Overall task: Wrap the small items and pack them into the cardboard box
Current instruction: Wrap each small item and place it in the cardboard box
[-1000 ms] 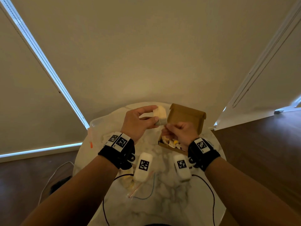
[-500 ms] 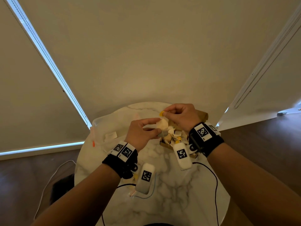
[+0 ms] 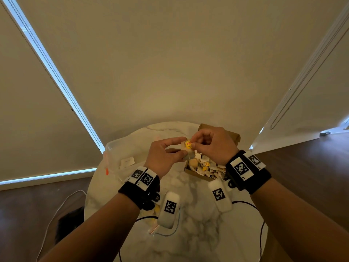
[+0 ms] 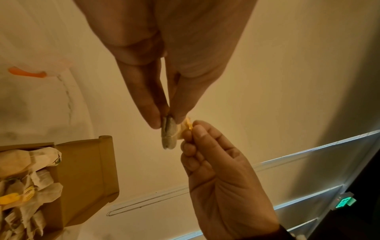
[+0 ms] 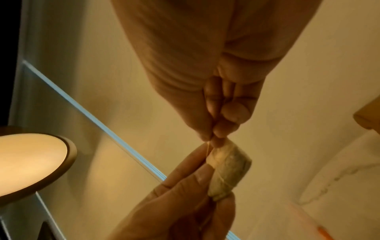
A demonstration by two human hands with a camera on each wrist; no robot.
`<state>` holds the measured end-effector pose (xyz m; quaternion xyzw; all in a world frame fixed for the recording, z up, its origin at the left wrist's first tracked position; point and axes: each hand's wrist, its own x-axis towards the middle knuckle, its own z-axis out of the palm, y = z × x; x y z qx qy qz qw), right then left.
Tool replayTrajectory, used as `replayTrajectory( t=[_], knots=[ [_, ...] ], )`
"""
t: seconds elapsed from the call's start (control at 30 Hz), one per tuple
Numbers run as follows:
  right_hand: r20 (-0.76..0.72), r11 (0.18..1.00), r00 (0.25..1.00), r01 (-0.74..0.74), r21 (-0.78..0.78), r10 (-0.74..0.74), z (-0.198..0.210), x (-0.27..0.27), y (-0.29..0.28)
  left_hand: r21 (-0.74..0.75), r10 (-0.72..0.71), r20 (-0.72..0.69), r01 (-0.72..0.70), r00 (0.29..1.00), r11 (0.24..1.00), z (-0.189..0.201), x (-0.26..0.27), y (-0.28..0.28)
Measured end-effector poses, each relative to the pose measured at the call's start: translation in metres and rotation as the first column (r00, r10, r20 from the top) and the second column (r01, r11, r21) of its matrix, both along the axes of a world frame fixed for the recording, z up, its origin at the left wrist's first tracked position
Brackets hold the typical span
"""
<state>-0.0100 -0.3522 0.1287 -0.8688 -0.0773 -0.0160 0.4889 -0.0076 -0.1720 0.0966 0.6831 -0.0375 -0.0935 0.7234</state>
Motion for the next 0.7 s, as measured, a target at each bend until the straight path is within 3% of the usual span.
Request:
replayTrajectory(
  t=[0.37, 0.7],
  knots=[
    [-0.054, 0.98, 0.998, -0.033, -0.197, 0.023, -0.0009, 0.0072, -0.009, 0.014, -0.061, 0.001, 0.061, 0.998, 0.998, 0.0011, 0.0003, 0.0033],
    [-0.099, 1.0, 0.995, -0.015, -0.011, 0.014, 0.0003, 0.005, -0.006, -0.031, -0.054, 0.006, 0.054, 0.999, 0.998, 0.0004, 0.0013, 0.0077]
  ],
)
